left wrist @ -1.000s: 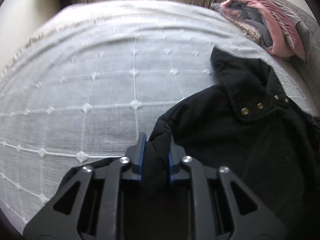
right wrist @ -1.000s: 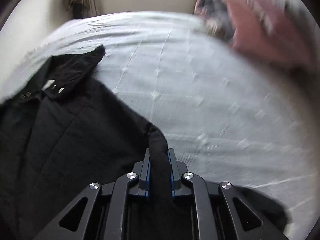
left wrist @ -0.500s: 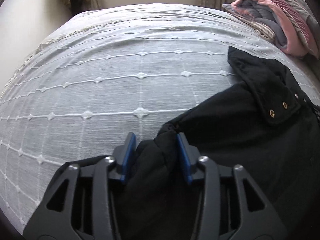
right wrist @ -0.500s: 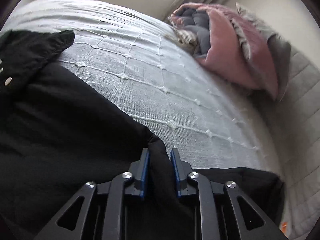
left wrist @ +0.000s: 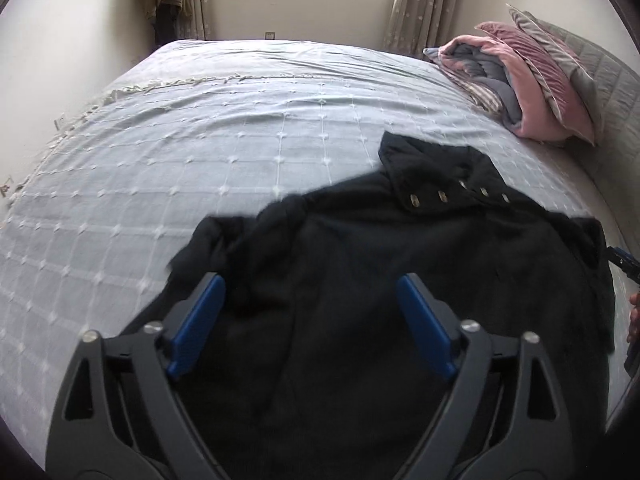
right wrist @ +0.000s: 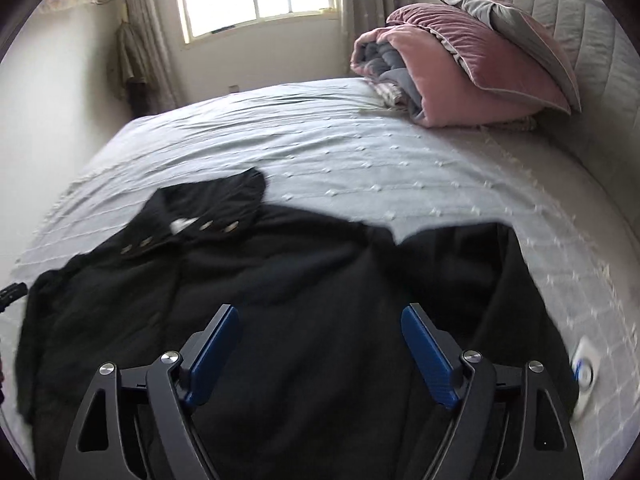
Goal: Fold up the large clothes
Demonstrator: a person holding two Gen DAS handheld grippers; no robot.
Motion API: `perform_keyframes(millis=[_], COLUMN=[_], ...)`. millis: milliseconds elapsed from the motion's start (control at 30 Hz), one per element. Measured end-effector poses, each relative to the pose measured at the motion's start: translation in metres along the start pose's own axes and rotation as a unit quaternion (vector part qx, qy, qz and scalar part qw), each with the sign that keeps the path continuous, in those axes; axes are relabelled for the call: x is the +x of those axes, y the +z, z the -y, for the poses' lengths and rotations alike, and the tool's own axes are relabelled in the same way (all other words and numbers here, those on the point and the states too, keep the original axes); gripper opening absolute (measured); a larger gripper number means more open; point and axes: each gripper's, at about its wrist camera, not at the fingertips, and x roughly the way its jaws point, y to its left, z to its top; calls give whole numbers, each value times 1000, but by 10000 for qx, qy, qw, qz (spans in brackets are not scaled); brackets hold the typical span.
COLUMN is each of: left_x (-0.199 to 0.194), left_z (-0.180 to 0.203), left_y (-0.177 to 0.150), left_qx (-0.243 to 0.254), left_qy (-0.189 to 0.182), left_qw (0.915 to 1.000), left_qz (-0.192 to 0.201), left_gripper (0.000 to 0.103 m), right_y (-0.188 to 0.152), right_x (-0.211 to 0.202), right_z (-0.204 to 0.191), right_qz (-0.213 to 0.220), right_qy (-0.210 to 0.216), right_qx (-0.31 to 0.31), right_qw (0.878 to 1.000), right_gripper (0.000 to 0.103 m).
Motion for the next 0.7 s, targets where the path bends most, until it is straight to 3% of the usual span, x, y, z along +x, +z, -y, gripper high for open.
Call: perform_keyframes(millis=[200, 367, 633, 700], left_x=[-53, -71, -42, -31], left_z=[-10, -17, -14, -16], left_y=[-53, -97, -158, -167], left_qx=[185, 365, 585, 551], left_qy=[173, 327, 368, 394], left_qw=[9997, 9988, 9932, 9912], left_qz=[30, -66, -937, -1134], left_gripper=[93, 93, 93, 85], right_y=[-57, -96, -127, -130], right_x=[-23, -31, -23, -19], right_z=[-18, -35, -59, -63], right_qz=[-278, -474, -695, -749], right_qy=[241, 423, 582, 580], right_qx=[-110, -89, -228, -226], right_qw=[9993, 9979, 9956, 9952], right_gripper=[86, 86, 86, 86])
